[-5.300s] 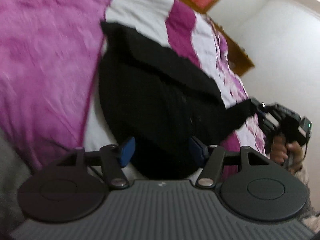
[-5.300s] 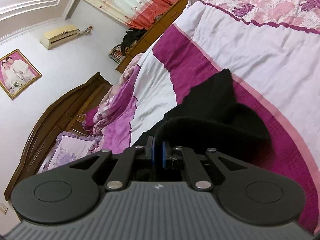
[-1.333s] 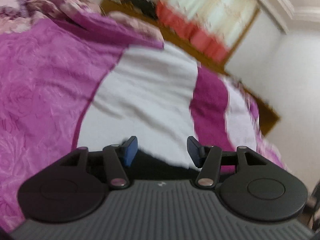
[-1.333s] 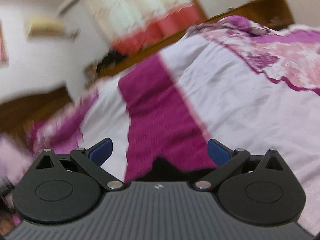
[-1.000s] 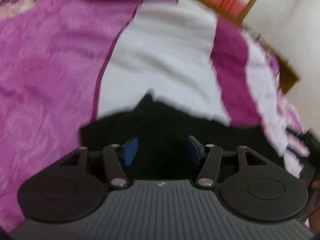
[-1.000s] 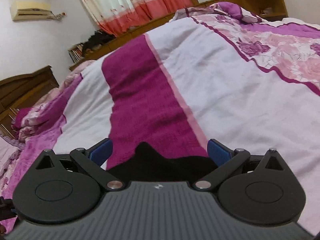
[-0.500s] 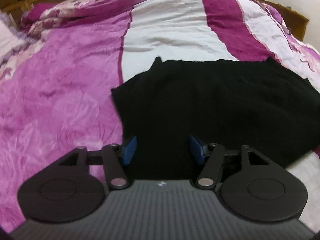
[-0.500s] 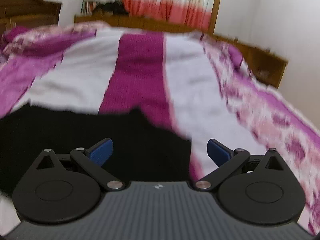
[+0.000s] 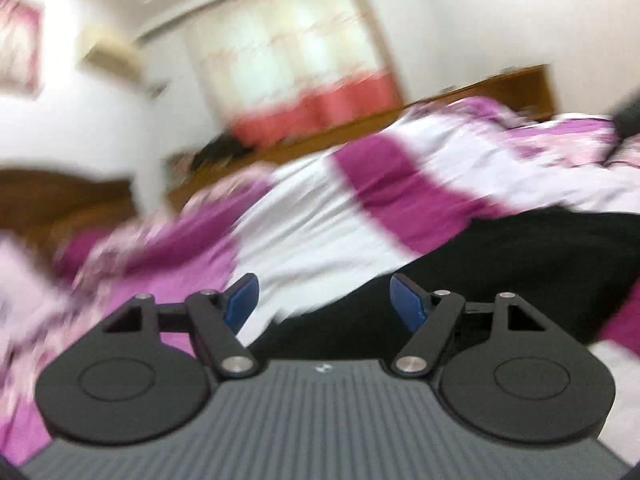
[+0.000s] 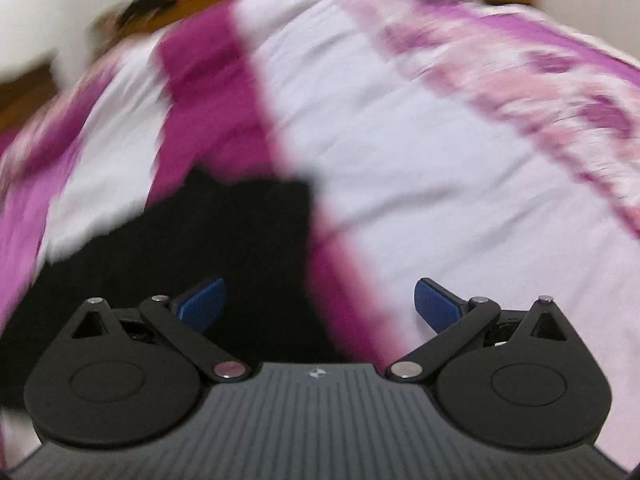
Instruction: Fold small clothes
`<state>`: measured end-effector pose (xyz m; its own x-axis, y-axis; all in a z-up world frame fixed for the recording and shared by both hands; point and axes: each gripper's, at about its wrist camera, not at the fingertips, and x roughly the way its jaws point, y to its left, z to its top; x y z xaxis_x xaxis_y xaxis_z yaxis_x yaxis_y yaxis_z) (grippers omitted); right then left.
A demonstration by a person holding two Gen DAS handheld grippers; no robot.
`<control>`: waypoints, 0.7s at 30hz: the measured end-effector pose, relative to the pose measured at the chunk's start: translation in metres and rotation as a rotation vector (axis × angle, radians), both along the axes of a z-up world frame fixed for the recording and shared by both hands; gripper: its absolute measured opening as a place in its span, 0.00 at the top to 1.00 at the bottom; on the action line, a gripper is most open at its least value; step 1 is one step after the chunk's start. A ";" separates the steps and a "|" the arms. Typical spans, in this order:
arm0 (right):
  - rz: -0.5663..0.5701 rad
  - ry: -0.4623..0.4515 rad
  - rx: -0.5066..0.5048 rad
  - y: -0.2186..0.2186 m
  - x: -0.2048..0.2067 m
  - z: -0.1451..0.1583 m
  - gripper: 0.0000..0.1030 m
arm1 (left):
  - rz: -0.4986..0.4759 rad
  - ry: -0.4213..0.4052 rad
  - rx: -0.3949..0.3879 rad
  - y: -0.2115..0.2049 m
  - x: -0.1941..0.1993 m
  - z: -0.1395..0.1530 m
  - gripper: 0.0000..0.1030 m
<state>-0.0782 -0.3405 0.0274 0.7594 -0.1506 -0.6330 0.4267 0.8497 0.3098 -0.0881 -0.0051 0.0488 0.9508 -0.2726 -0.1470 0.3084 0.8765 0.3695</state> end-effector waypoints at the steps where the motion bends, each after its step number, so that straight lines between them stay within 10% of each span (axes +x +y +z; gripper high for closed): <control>1: -0.035 -0.035 0.008 -0.010 -0.006 0.007 0.00 | -0.043 0.002 0.006 -0.012 -0.004 0.002 0.26; 4: -0.081 -0.093 0.095 -0.039 -0.016 0.013 0.00 | -0.153 0.066 0.035 -0.042 -0.008 0.009 0.25; 9: 0.144 -0.202 0.685 -0.084 -0.015 -0.023 0.00 | -0.282 0.158 0.083 -0.076 -0.014 0.009 0.25; 21: 0.302 -0.197 0.624 -0.106 -0.027 -0.067 0.00 | -0.400 0.196 0.356 -0.198 -0.049 -0.037 0.26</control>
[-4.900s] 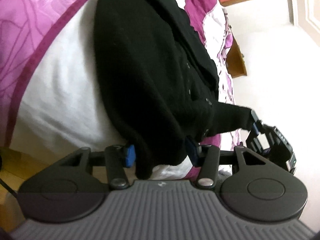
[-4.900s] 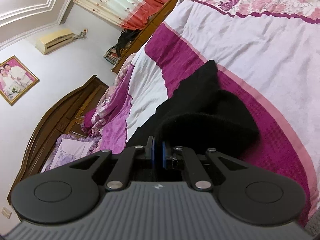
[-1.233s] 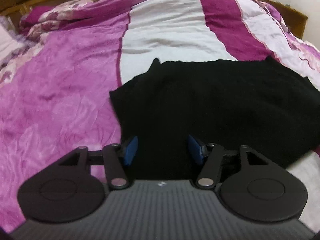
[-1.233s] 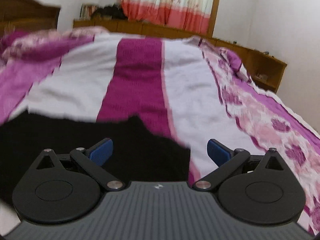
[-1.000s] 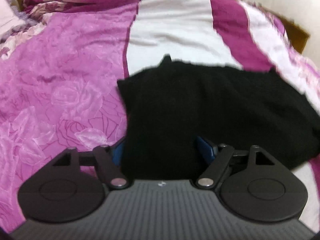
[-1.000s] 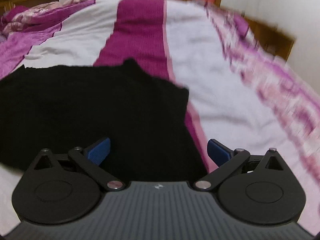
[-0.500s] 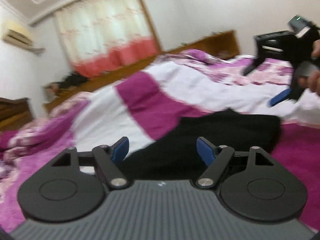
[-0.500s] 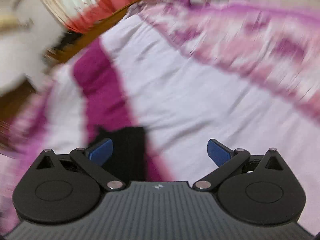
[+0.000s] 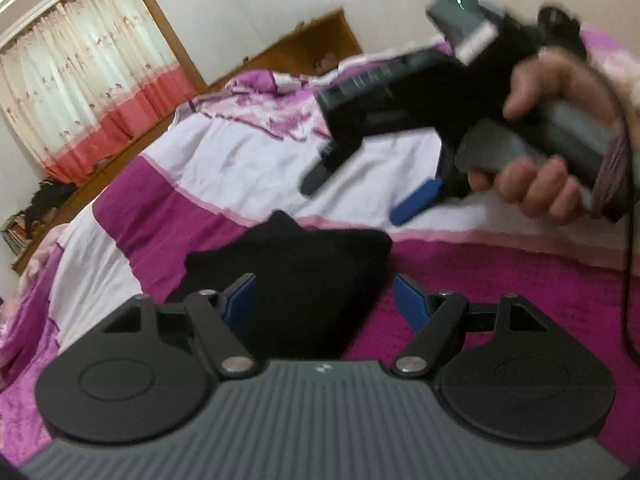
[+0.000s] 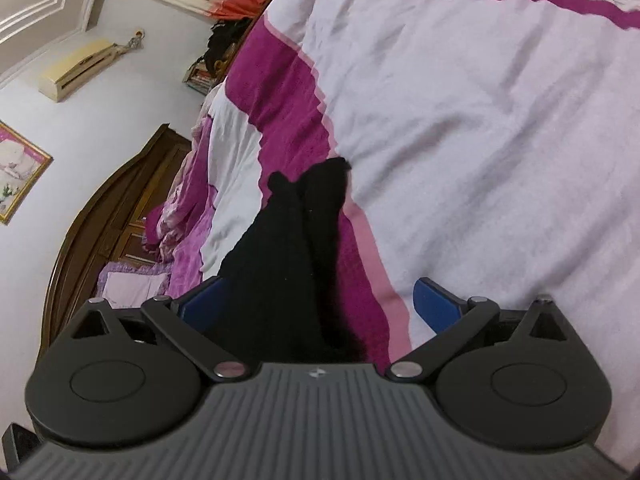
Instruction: Fold small clothes
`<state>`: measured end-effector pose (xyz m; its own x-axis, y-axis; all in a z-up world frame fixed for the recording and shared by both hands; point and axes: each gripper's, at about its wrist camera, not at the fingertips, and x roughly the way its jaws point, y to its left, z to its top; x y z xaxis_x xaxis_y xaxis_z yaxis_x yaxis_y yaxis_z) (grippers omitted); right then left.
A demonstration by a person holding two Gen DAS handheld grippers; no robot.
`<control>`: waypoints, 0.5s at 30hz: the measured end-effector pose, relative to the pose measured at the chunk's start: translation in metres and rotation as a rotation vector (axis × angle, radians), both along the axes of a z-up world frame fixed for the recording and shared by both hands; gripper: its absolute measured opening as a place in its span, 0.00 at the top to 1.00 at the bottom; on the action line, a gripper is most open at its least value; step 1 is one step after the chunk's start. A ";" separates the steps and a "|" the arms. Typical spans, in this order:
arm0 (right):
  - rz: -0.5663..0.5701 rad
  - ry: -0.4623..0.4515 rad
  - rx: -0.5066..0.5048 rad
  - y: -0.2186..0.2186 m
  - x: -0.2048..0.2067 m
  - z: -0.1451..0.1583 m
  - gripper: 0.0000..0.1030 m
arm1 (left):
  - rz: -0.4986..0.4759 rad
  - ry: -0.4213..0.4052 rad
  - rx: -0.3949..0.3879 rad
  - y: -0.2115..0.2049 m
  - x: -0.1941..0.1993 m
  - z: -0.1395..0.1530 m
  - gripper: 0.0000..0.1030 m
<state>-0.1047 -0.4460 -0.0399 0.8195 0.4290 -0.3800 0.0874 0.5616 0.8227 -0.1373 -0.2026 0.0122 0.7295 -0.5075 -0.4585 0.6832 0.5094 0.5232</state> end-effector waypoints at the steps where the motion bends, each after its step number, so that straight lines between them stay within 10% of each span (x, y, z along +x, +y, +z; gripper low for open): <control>1: 0.001 -0.012 -0.007 -0.001 0.000 0.000 0.00 | 0.034 -0.031 0.032 -0.009 0.002 -0.007 0.26; 4: -0.016 -0.045 0.036 -0.010 0.000 -0.007 0.00 | 0.085 -0.088 0.066 -0.027 0.009 -0.026 0.32; 8: -0.026 -0.057 0.042 -0.014 0.008 -0.006 0.00 | 0.123 -0.041 0.002 -0.029 0.017 -0.031 0.89; 15: -0.080 -0.029 0.044 -0.012 0.017 -0.003 0.00 | 0.275 0.315 -0.461 0.018 0.045 -0.011 0.90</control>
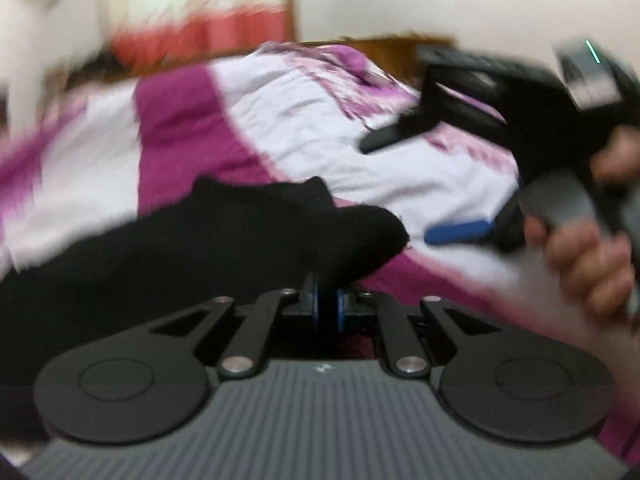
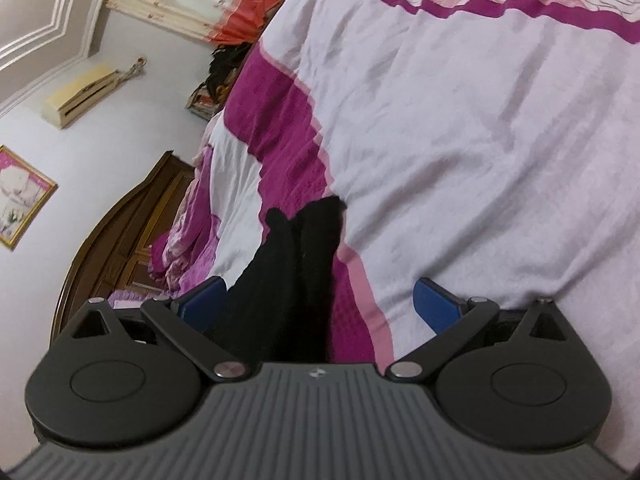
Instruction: Fold small clothes
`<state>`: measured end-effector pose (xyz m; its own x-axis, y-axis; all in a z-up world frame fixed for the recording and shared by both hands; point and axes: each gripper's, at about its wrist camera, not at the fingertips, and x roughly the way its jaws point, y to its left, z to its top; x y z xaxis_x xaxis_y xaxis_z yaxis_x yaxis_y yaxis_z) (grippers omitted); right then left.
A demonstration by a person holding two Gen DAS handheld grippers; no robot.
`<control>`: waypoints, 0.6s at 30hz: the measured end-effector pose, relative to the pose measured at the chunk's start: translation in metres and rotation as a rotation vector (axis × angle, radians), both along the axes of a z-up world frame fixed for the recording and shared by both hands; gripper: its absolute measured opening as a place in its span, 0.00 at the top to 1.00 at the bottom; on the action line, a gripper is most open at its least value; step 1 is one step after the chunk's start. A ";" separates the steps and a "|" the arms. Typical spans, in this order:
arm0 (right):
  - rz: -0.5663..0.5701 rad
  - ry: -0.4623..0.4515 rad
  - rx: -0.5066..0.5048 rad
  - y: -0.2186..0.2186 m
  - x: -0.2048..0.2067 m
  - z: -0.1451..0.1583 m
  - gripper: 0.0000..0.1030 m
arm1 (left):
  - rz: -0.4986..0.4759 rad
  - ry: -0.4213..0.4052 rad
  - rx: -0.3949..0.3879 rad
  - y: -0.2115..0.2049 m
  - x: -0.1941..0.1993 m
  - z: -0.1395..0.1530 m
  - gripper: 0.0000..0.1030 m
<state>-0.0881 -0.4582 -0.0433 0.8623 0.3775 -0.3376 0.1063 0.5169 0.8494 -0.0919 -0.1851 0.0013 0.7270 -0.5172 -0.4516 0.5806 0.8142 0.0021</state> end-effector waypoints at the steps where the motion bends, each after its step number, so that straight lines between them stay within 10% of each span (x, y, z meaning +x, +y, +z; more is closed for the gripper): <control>1: -0.010 0.014 0.001 0.001 0.001 0.001 0.00 | 0.009 0.032 -0.053 0.006 0.004 -0.002 0.90; 11: -0.024 0.095 -0.070 0.025 0.024 0.014 0.02 | 0.013 0.037 -0.173 0.021 0.004 -0.001 0.90; 18: 0.014 0.150 -0.152 0.057 0.066 0.026 0.28 | -0.044 0.073 -0.156 0.025 0.013 0.000 0.90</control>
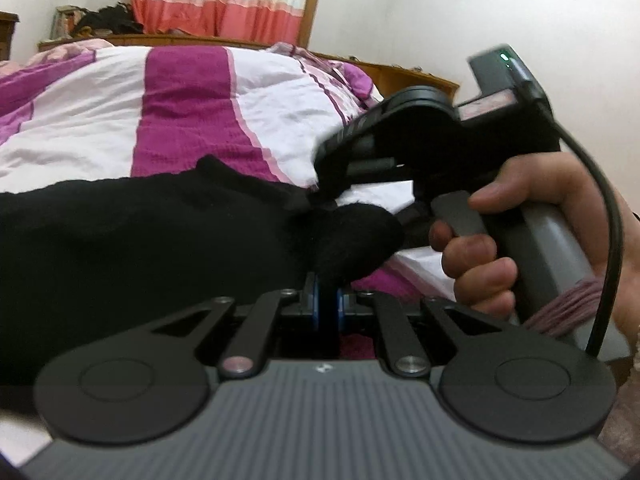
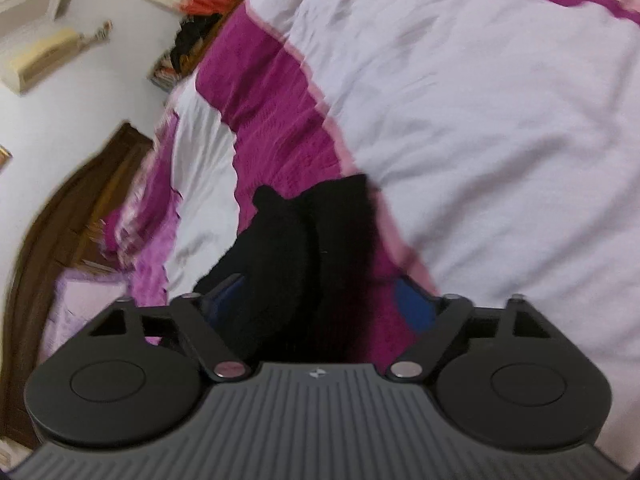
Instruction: Fold small clothes
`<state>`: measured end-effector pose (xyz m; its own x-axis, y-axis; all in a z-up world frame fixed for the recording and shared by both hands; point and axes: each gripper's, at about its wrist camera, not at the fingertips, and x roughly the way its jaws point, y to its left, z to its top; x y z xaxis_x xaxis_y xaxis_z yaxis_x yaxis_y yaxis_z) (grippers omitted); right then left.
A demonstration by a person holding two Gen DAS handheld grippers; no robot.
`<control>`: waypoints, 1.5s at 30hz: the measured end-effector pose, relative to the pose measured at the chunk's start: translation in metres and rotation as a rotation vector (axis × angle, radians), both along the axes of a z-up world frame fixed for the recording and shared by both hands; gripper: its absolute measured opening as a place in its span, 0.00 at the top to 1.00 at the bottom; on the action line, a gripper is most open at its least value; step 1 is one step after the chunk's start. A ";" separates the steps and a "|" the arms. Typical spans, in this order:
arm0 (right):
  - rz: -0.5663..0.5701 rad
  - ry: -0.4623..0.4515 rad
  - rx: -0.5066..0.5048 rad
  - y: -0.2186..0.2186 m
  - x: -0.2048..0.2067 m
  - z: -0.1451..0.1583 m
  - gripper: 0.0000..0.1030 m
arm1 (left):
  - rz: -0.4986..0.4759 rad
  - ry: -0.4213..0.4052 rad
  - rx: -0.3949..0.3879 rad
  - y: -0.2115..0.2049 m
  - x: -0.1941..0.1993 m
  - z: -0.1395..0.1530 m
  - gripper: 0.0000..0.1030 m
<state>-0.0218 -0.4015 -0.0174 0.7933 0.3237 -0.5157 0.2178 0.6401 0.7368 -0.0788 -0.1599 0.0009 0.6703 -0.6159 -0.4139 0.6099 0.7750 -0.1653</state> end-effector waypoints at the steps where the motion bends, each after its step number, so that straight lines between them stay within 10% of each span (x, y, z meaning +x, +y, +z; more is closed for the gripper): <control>1: -0.011 0.024 -0.045 0.006 0.006 0.004 0.35 | -0.010 0.000 0.005 0.001 0.001 0.001 0.90; 3: -0.021 0.049 -0.135 0.014 0.012 0.009 0.78 | -0.018 -0.006 0.015 0.002 0.001 0.002 0.91; 5: -0.028 0.057 -0.173 0.018 0.010 0.008 0.88 | -0.016 -0.009 0.021 0.004 0.000 0.005 0.91; 19: 0.007 -0.048 -0.335 0.086 0.022 0.064 0.90 | 0.110 0.062 -0.035 0.075 0.015 0.047 0.91; 45: 0.104 -0.201 -0.320 0.173 0.020 0.074 0.90 | 0.139 -0.004 0.006 0.140 -0.002 0.062 0.92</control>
<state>-0.0013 -0.2285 0.0566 0.8602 0.2553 -0.4414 0.0116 0.8556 0.5175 -0.0804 -0.0201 0.0626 0.7505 -0.5146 -0.4146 0.4972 0.8530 -0.1587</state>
